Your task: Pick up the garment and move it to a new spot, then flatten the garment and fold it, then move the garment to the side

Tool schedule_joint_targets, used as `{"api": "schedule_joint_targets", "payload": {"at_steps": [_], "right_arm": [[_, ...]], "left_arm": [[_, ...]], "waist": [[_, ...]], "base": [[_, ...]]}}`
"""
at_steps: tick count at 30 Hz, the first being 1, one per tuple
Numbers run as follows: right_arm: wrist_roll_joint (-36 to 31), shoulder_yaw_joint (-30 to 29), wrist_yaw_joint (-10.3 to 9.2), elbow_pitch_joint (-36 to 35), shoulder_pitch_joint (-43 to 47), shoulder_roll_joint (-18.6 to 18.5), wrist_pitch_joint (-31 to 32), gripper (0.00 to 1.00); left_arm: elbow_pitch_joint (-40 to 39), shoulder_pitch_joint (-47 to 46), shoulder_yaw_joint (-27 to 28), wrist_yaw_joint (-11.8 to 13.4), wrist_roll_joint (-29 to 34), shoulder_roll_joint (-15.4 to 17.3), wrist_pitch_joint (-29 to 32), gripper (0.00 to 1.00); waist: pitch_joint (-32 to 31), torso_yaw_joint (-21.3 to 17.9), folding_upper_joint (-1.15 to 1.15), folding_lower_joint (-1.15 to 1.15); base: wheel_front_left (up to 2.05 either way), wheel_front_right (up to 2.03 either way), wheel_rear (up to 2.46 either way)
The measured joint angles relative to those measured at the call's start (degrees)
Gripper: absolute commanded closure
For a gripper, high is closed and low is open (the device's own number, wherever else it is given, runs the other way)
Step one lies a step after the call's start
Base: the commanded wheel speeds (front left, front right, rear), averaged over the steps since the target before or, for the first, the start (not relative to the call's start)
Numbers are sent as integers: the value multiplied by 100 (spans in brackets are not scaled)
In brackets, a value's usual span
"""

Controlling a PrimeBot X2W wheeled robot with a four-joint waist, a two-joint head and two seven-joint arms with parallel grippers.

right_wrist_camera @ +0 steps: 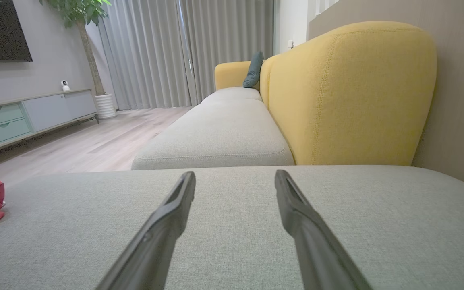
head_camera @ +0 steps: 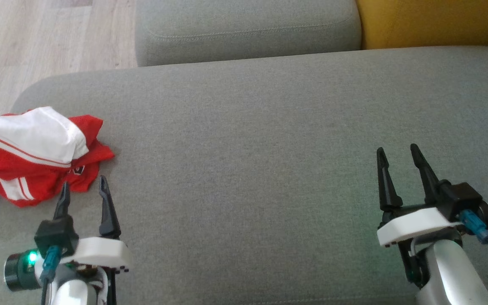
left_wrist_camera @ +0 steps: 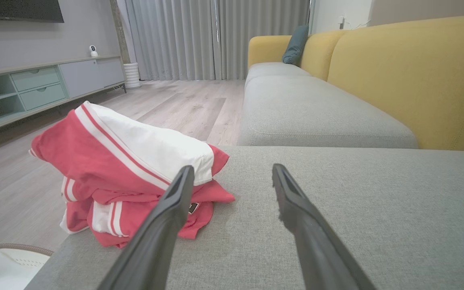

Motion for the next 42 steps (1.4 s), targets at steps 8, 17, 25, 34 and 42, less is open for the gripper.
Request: {"api": "schedule_joint_targets", "payload": {"at_steps": [8, 17, 25, 34, 42], "right_arm": [[-34, -107, 0, 2, 6, 11, -8, 0], [-16, -76, 0, 2, 11, 13, -8, 0], [138, 280, 0, 218, 19, 14, -8, 0], [413, 655, 0, 586, 19, 19, -8, 0], [460, 704, 0, 626, 22, 19, -8, 0]], "left_arm": [[12, 0, 14, -10, 38, -1, -3, 0], [89, 0, 23, -58, 38, -5, -3, 0], [212, 2, -30, -111, -22, -10, -3, 0], [348, 2, -104, -210, -121, -10, -3, 0], [409, 8, -14, -256, -137, -10, -3, 0]], "waist": [[-9, -15, 0, 0], [-23, 99, 0, 0], [-44, 663, 0, 0], [-88, 1628, 0, 0], [-104, 2486, 0, 0]], "base": [[0, 0, 0], [0, 0, 0], [0, 0, 0], [0, 0, 0], [0, 0, 0]]}}
